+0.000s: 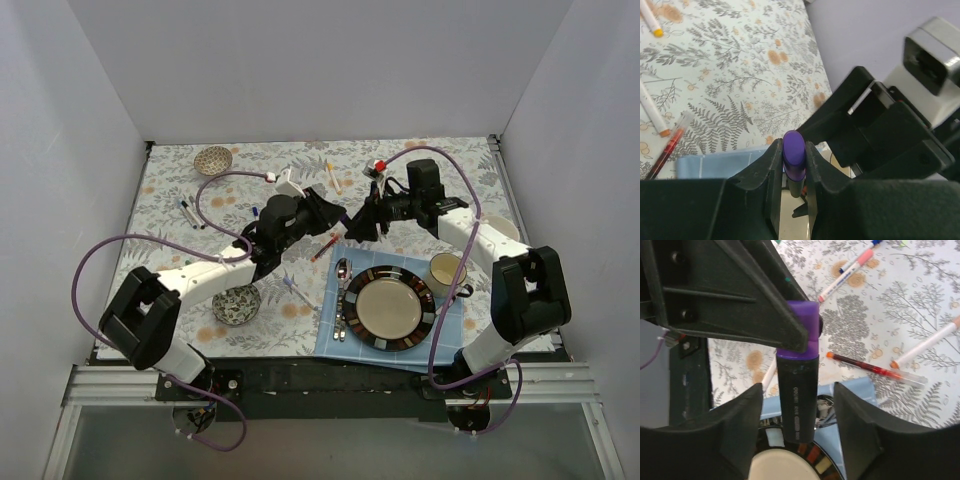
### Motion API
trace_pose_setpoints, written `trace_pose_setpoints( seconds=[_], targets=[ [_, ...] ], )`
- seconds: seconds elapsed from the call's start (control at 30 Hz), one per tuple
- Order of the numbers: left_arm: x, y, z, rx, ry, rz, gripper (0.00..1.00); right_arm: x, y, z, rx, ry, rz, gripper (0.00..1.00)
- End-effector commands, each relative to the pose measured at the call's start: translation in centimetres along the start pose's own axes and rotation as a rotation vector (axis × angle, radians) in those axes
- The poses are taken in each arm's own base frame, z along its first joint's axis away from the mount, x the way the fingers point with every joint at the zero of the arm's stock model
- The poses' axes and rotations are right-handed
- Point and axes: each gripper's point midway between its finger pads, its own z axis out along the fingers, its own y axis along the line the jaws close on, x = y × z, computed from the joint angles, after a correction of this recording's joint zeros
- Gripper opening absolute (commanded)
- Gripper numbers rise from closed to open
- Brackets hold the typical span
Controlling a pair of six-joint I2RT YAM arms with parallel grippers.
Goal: Open the pen caps
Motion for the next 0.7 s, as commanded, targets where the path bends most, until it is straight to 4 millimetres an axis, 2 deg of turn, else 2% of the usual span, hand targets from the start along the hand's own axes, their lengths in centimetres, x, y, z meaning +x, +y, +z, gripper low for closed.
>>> trace_pose_setpoints(
  seconds=[0.0, 0.03, 0.07, 0.1, 0.17, 0.2, 0.3, 0.5, 0.6, 0.63, 0.67],
  targets=[
    [-2.0, -4.3, -2.8, 0.247, -0.034, 0.169, 0.0, -0.3, 2.4, 0.3, -0.16, -0.035, -0.019, 0.71],
    [-2.0, -4.5, -3.2, 0.274, -0.031, 0.192, 0.0, -0.1, 2.8, 0.3, -0.182, -0.033, 0.003, 0.73],
    [-0.9, -4.6, -3.7, 0.323, 0.02, 0.212, 0.0, -0.2, 3.0, 0.3, -0.198, -0.045, -0.001, 0.73],
    [-1.4, -5.0, -4.0, 0.366, 0.009, 0.227, 0.0, -0.3, 3.7, 0.2, -0.245, -0.054, 0.0, 0.73],
    [-0.7, -5.3, -4.7, 0.421, 0.036, 0.254, 0.0, -0.9, 4.6, 0.1, -0.283, -0.077, 0.009, 0.73],
    [-1.1, -5.6, -5.0, 0.446, 0.021, 0.269, 0.0, -0.6, 5.3, -0.1, -0.322, -0.076, 0.023, 0.73],
    [-1.1, -6.5, -6.1, 0.53, 0.011, 0.321, 0.0, -0.8, 6.5, -0.3, -0.38, -0.081, 0.044, 0.71],
    [-0.6, -7.3, -6.7, 0.621, 0.047, 0.365, 0.0, -1.0, 8.0, -0.6, -0.447, -0.08, 0.078, 0.59],
    [-0.4, -7.5, -7.0, 0.648, 0.062, 0.367, 0.0, -1.0, 8.4, -0.4, -0.462, -0.074, 0.078, 0.43],
    [-0.5, -7.4, -6.9, 0.639, 0.055, 0.363, 0.0, -1.0, 8.5, -0.3, -0.469, -0.07, 0.078, 0.32],
    [-0.6, -7.5, -7.1, 0.648, 0.046, 0.368, 0.0, -0.9, 8.7, -0.2, -0.477, -0.066, 0.078, 0.26]
  ],
)
